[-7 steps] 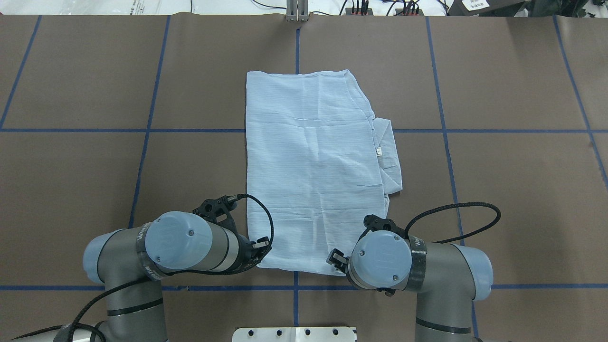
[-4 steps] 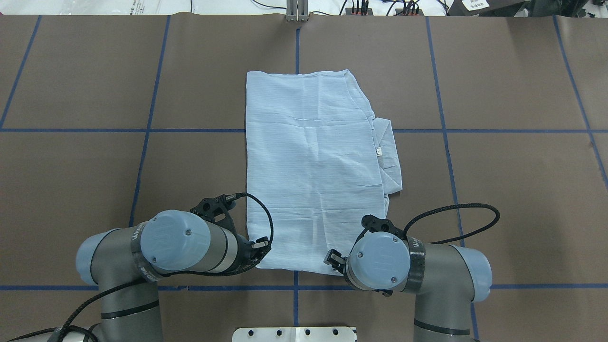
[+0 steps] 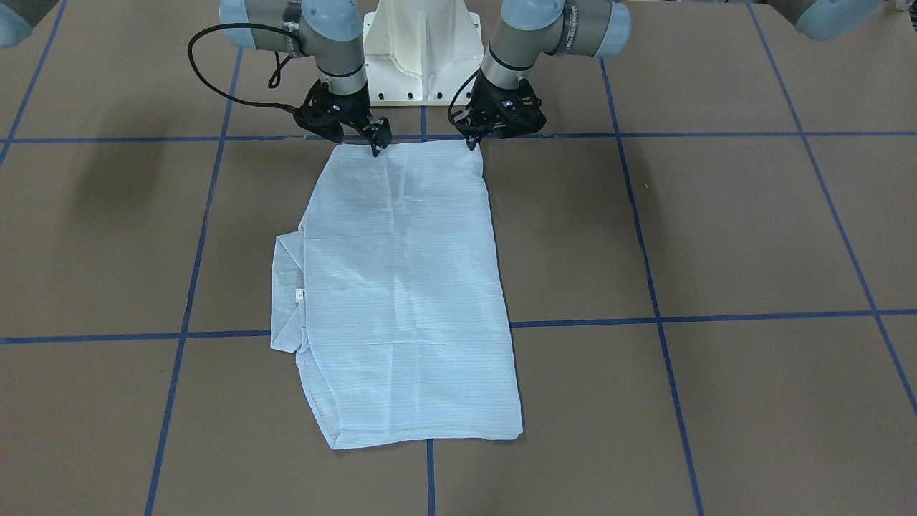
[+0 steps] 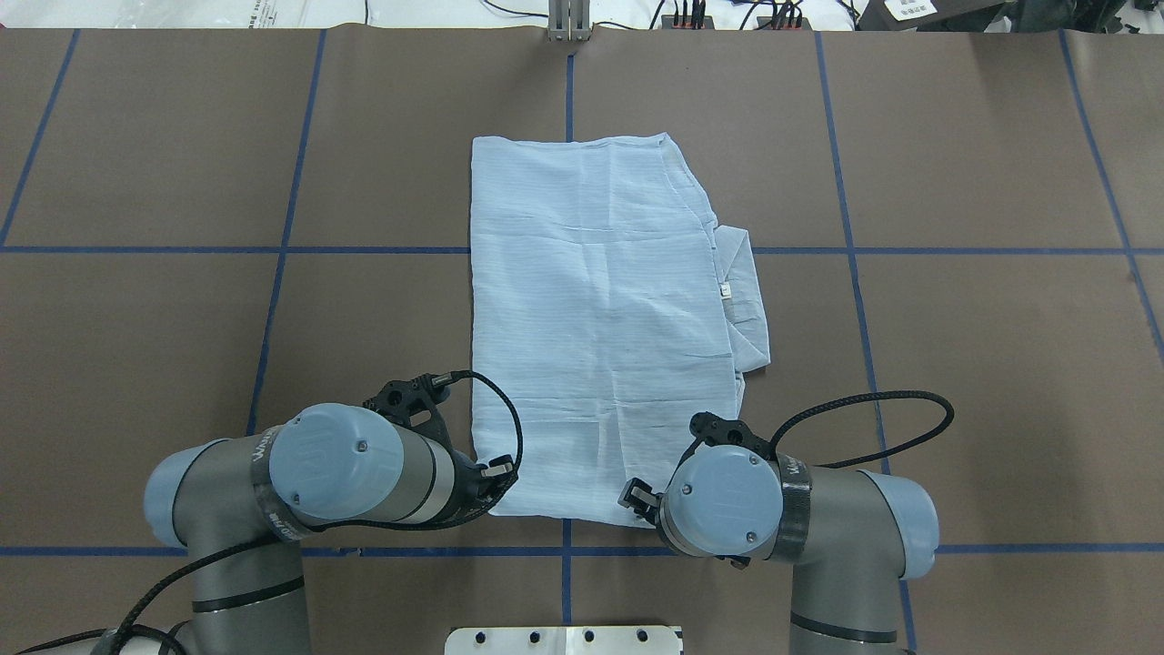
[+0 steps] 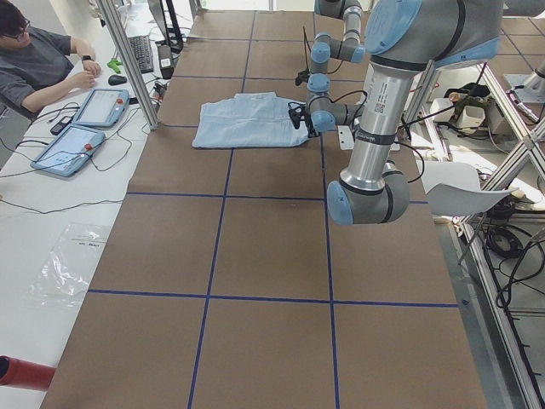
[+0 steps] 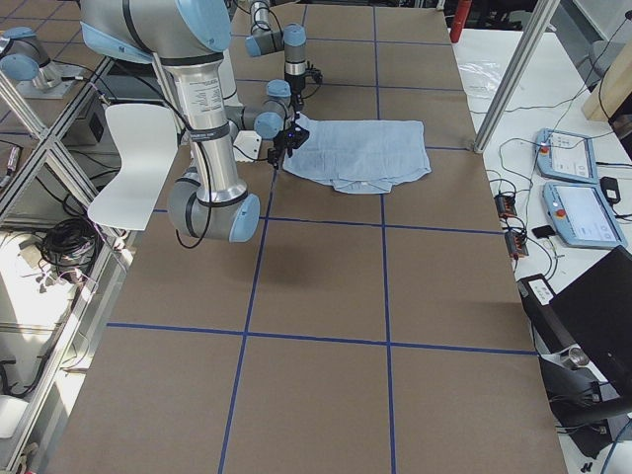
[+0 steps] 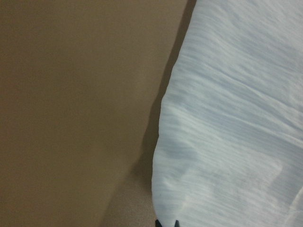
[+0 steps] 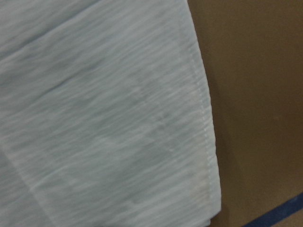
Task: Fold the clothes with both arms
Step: 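Grip the near corners of the folded shirt with both grippers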
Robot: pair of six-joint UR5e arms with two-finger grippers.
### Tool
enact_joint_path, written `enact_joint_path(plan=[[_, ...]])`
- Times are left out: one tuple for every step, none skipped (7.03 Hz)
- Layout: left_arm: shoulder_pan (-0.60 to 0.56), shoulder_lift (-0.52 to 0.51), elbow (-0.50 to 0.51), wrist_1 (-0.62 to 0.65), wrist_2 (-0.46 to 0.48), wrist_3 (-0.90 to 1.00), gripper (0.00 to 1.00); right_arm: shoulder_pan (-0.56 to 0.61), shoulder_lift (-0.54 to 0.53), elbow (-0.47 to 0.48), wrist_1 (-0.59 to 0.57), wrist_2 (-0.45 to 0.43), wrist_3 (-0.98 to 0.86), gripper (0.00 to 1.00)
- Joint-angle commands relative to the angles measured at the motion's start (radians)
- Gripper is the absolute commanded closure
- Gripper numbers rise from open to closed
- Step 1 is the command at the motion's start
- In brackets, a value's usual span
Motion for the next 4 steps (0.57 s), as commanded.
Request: enact_joint_path(plan=[[0.000,0.000,0.002,0.000,0.000,0.000,1.00,0.001,0.001,-0.002,0.000,-0.007,-0.003,0.06],[0.000,0.000,0.003,0.000,0.000,0.002,1.00,0.001,0.001,-0.002,0.000,-0.008,-0.005,0.16],[0.000,0.000,0.002,0.000,0.000,0.002,1.00,0.004,0.001,-0.002,0.002,-0.008,-0.007,0.29],[0.000,0.000,0.002,0.000,0.000,0.002,1.00,0.006,0.001,-0.002,0.002,-0.008,-0.008,0.43]])
